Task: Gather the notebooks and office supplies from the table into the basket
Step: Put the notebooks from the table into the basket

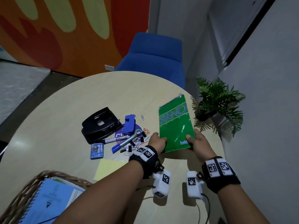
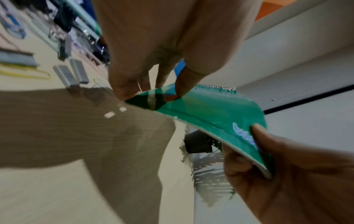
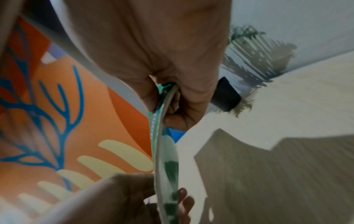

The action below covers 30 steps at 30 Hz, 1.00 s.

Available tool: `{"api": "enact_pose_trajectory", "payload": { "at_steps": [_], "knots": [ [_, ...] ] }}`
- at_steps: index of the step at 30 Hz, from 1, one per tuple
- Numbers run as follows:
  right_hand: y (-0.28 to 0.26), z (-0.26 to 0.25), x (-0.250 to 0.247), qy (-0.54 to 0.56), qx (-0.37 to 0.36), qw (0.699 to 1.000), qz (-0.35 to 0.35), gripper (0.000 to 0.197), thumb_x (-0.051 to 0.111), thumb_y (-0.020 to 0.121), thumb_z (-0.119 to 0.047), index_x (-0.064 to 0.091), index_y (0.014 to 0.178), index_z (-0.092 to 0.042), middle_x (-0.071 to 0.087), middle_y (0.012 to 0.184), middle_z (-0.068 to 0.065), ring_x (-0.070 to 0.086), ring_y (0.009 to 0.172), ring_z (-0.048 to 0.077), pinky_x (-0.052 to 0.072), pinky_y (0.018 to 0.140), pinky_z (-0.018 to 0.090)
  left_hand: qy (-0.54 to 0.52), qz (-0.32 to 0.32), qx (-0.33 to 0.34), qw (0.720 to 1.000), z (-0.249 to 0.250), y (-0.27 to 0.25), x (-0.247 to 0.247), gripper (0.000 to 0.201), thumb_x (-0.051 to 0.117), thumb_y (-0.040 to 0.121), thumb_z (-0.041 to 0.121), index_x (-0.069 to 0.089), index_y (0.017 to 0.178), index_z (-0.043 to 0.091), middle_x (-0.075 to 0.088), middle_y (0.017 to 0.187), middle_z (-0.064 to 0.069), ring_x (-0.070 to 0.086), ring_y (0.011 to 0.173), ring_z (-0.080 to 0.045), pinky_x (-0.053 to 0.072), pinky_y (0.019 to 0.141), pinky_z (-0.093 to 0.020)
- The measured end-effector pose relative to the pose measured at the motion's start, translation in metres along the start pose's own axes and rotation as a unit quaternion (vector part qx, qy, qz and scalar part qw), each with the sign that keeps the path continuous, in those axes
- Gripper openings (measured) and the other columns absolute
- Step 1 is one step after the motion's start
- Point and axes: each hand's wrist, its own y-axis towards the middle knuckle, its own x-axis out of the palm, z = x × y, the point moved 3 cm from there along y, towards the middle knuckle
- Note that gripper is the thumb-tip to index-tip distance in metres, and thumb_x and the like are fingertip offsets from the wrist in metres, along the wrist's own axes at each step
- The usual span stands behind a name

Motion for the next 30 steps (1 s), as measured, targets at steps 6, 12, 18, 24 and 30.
{"api": "enact_pose_trajectory", "payload": {
  "at_steps": [6, 12, 18, 24, 30],
  "knots": [
    [-0.106, -0.026, 0.03, 0.06, -0.089, 0.993, -0.056, 0.022, 0.041, 0.097, 0.001, 0.051, 0.107, -0.016, 0.065, 0.113, 0.005, 0.065, 0.102, 0.018, 0.055, 0.087, 0.029, -0.056, -0.052, 0.068, 0.995, -0.003, -0.057, -0.043, 0.04, 0.044, 0.097, 0.002, 0.043, 0.137, 0.005, 0.055, 0.134, -0.015, 0.056, 0.118, -0.027, 0.046, 0.1, -0.033],
    [-0.19, -0.027, 0.09, -0.043, -0.138, 0.989, -0.032, 0.039, 0.057, 0.089, 0.0, 0.046, 0.118, -0.024, 0.065, 0.111, -0.005, 0.062, 0.099, 0.009, 0.05, 0.085, 0.029, -0.047, 0.007, 0.224, 0.974, -0.028, -0.14, -0.169, 0.043, 0.05, 0.091, -0.007, 0.061, 0.125, 0.018, 0.066, 0.119, -0.007, 0.061, 0.112, -0.021, 0.052, 0.095, -0.041],
    [-0.244, 0.001, 0.2, 0.055, -0.002, 0.989, -0.14, 0.014, 0.058, 0.09, -0.004, 0.049, 0.101, -0.006, 0.054, 0.067, 0.005, 0.056, 0.062, 0.015, 0.054, 0.063, 0.024, 0.011, 0.012, 0.226, 0.974, -0.101, -0.201, -0.29, 0.044, 0.054, 0.087, -0.012, 0.067, 0.104, 0.027, 0.076, 0.088, 0.016, 0.069, 0.089, -0.005, 0.056, 0.076, -0.018],
    [-0.259, 0.054, 0.268, -0.079, 0.055, 0.978, -0.187, 0.032, 0.06, 0.088, 0.002, 0.038, 0.07, -0.012, 0.042, 0.041, -0.005, 0.063, 0.051, 0.019, 0.047, 0.049, 0.026, 0.27, 0.067, 0.195, 0.941, -0.201, -0.211, -0.338, 0.038, 0.059, 0.085, 0.002, 0.063, 0.112, 0.028, 0.073, 0.099, -0.001, 0.068, 0.093, -0.017, 0.053, 0.086, -0.029],
    [-0.272, 0.064, 0.304, -0.214, 0.099, 0.948, -0.214, 0.022, 0.062, 0.088, -0.009, 0.046, 0.075, -0.014, 0.063, 0.051, 0.0, 0.064, 0.051, 0.016, 0.049, 0.047, 0.022, 0.515, 0.035, 0.142, 0.844, -0.238, -0.222, -0.34, 0.045, 0.044, 0.081, 0.022, 0.043, 0.125, 0.019, 0.067, 0.109, -0.009, 0.067, 0.094, -0.03, 0.055, 0.075, -0.037]
  ]
}}
